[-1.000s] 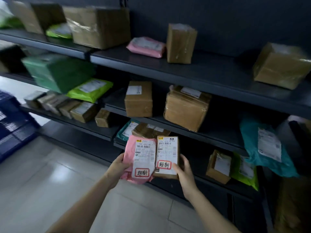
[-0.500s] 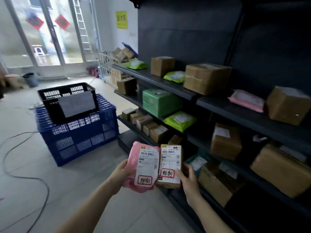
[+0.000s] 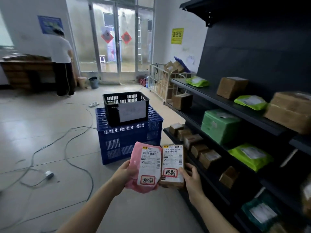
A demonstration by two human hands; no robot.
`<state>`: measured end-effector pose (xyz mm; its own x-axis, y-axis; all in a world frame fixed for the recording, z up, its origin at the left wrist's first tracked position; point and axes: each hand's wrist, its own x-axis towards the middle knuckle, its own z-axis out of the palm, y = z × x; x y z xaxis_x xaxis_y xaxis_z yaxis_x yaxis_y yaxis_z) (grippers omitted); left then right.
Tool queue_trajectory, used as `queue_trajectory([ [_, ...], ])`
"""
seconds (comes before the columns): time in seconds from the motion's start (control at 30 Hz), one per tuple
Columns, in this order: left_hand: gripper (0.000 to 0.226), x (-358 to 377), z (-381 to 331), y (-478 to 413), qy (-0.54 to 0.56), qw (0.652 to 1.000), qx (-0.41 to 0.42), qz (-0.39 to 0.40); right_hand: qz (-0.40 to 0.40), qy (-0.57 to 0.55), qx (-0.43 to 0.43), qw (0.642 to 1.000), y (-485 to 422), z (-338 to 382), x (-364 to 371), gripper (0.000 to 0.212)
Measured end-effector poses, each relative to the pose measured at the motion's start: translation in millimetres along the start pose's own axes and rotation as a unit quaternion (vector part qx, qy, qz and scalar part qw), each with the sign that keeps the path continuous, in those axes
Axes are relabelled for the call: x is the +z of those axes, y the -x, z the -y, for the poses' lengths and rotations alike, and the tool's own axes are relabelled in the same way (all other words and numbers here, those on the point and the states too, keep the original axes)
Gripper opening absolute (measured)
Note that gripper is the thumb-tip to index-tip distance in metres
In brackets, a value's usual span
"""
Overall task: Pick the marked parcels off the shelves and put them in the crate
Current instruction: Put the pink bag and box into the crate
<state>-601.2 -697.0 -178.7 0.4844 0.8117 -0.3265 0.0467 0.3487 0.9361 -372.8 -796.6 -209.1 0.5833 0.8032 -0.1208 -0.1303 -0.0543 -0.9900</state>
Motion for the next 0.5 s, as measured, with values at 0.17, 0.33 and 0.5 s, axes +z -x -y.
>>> queue_trajectory([
  [0.17, 0.038, -37.0, -11.3, -40.9, 0.019, 0.999, -0.011, -0.044, 0.032, 0.005, 0.004, 0.999, -54.4, 0.4, 47.6, 0.025],
  [0.33, 0.038, -65.0, -33.6, -106.7, 0.033, 0.997, -0.009, -0.074, 0.056, -0.003, 0.011, 0.998, -133.8, 4.4, 91.2, 0.025],
  [0.5, 0.037, -86.2, -71.3, -189.9, 0.027, 0.995, -0.004, -0.098, 0.083, -0.021, 0.028, 0.996, -234.3, 16.8, 131.1, 0.029],
])
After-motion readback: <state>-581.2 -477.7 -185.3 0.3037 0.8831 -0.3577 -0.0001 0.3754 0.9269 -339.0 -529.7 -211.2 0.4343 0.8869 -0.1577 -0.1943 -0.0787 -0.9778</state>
